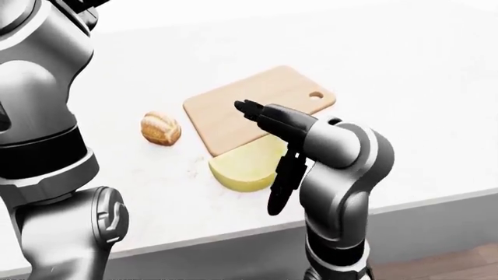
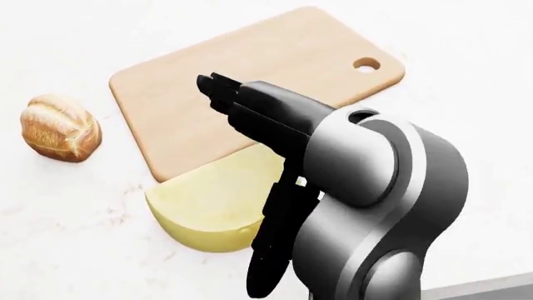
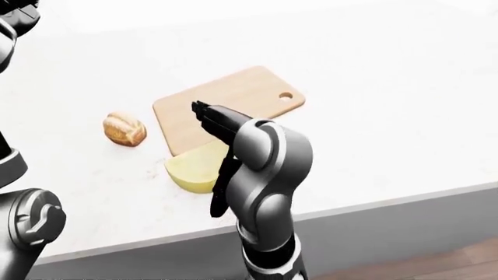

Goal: Place the bread and cheese on the cutting board.

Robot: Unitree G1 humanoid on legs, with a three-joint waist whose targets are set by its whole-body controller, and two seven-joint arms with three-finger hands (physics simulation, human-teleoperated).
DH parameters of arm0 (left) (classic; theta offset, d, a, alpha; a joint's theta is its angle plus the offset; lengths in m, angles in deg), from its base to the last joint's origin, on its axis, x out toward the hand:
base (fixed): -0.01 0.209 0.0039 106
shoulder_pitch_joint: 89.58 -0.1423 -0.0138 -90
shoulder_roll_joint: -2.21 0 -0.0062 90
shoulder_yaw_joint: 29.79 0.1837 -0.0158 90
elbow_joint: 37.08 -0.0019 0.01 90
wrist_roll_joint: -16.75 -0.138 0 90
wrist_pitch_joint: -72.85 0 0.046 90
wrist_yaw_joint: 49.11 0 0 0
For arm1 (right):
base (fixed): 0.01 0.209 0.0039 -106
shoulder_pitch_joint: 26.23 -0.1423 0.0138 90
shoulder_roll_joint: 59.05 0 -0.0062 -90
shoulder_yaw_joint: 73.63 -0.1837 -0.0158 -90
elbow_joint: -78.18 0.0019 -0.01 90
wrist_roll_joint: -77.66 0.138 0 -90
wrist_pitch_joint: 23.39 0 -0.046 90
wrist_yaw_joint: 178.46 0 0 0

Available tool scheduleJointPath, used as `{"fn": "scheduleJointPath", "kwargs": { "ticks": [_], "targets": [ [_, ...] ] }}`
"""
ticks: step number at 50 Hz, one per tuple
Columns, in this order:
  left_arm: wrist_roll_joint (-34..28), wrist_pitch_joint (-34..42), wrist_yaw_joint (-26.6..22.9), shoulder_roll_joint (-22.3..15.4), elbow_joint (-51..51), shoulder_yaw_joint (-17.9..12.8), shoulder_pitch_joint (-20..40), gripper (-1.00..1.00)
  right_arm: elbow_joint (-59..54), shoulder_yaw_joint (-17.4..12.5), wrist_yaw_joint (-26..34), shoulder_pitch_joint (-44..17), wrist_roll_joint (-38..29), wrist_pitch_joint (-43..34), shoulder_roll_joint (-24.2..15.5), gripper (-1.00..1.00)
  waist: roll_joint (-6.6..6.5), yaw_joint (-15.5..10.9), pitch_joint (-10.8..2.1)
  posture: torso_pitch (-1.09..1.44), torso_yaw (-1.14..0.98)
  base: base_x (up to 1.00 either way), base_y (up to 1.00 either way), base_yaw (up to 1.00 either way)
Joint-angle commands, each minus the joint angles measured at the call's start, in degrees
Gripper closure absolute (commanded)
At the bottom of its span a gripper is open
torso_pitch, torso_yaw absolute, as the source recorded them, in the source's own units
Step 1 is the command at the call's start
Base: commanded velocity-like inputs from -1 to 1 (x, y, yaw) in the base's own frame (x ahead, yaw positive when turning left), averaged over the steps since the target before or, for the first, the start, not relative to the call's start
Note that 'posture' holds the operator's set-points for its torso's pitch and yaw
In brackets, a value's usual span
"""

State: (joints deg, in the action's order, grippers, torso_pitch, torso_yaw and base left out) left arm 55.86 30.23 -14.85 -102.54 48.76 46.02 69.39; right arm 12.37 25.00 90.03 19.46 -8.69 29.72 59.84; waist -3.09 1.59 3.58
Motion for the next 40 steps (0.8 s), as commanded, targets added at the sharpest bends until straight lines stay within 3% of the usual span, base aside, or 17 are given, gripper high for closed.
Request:
{"fn": "scheduleJointPath", "kwargs": {
  "ticks": [1,15,21,36,40],
  "targets": [
    [-0.1,-1.6,-0.2,-0.8,1.4,-0.5,2.0,-1.0,1.2,0.4,-2.0,-1.6,1.0,0.7,0.2,-1.0,-0.31,0.0,-1.78,0.0,0.0,0.0,0.0,0.0],
    [0.1,-1.4,-0.1,-0.8,1.6,-0.5,2.0,-1.0,0.3,0.9,-4.0,-1.3,2.3,0.7,0.0,-0.98,-0.21,-0.1,-1.77,0.0,0.0,0.0,0.0,0.0],
    [0.0,-1.6,-0.2,-0.8,1.3,-0.5,2.1,-1.0,0.3,1.0,-3.8,-1.3,2.1,1.0,0.1,-0.67,-0.24,-0.1,-1.72,0.0,0.0,0.0,0.0,0.0],
    [0.5,-1.4,0.0,-0.8,1.7,-0.6,2.0,-1.0,-0.9,2.3,-5.2,1.2,2.5,3.1,0.7,-0.65,-0.26,-0.1,-1.77,0.0,0.0,0.0,0.0,0.0],
    [0.7,-1.3,0.1,-0.9,1.8,-0.7,2.0,-1.0,-0.8,2.2,-4.8,1.2,2.0,3.5,0.9,-0.5,-0.3,-0.1,-1.83,0.0,0.0,0.0,0.0,0.0]
  ]
}}
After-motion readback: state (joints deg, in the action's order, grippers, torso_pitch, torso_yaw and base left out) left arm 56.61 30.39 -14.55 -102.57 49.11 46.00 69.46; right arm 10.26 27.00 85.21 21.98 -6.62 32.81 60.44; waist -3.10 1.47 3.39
